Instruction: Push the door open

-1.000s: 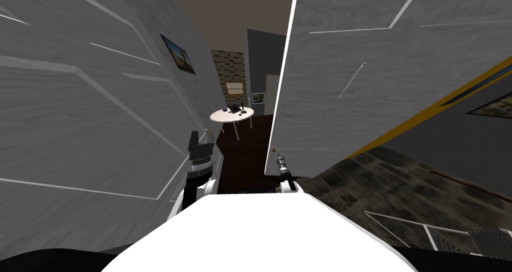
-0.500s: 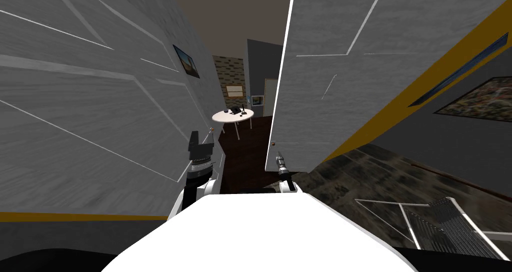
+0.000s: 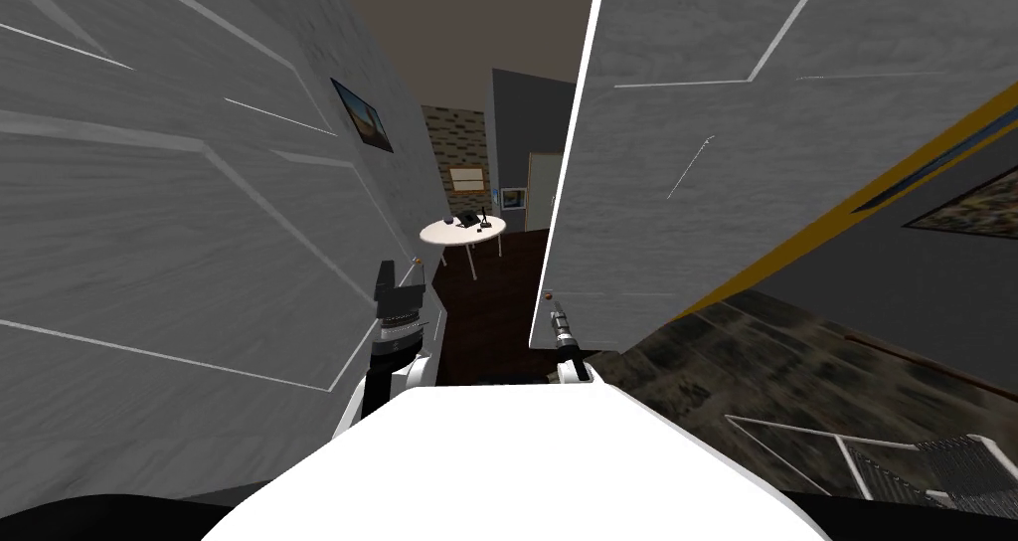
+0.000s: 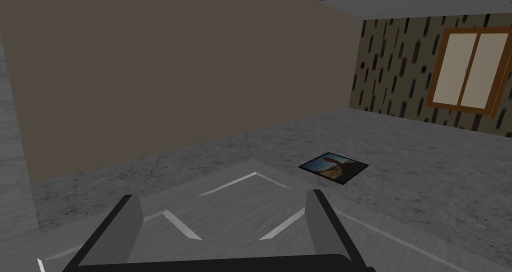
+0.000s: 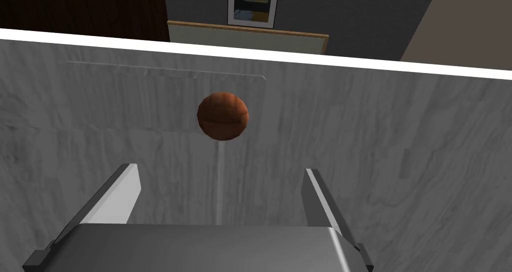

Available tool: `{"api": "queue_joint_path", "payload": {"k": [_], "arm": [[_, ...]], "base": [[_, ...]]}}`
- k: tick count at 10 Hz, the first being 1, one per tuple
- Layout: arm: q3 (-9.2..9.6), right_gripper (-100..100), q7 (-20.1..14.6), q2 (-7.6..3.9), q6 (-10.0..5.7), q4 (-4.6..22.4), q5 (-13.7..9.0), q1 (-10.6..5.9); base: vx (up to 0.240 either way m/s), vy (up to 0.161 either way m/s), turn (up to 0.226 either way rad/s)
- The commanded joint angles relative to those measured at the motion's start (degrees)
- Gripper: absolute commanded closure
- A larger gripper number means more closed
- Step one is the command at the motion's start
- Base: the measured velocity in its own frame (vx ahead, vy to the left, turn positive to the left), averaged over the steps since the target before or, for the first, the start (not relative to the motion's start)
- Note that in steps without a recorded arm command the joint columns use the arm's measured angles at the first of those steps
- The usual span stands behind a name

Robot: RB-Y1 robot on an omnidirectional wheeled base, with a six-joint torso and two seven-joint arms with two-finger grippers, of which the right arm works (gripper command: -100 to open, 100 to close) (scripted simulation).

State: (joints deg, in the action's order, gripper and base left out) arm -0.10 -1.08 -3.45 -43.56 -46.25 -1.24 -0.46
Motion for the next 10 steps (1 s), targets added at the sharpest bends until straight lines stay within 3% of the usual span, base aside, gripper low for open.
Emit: {"api": "queue_joint_path", "payload": {"k": [1,5,6,10], "arm": [[-0.16,-100,0.1,0.03,-0.19,0.0,-0.1,0.07],[-0.43,-100,0.3,0.52,-0.71,0.3,-0.2,0.13],[-0.43,100,0.3,0.52,-0.71,0.3,-0.2,0.13],[-0.43,100,0.3,0.52,-0.71,0.3,-0.2,0.13]], "base": [[0.214,-0.01,0.021],[0.185,0.001,0.017],[-0.013,0.002,0.01],[-0.015,-0.001,0.003]]}}
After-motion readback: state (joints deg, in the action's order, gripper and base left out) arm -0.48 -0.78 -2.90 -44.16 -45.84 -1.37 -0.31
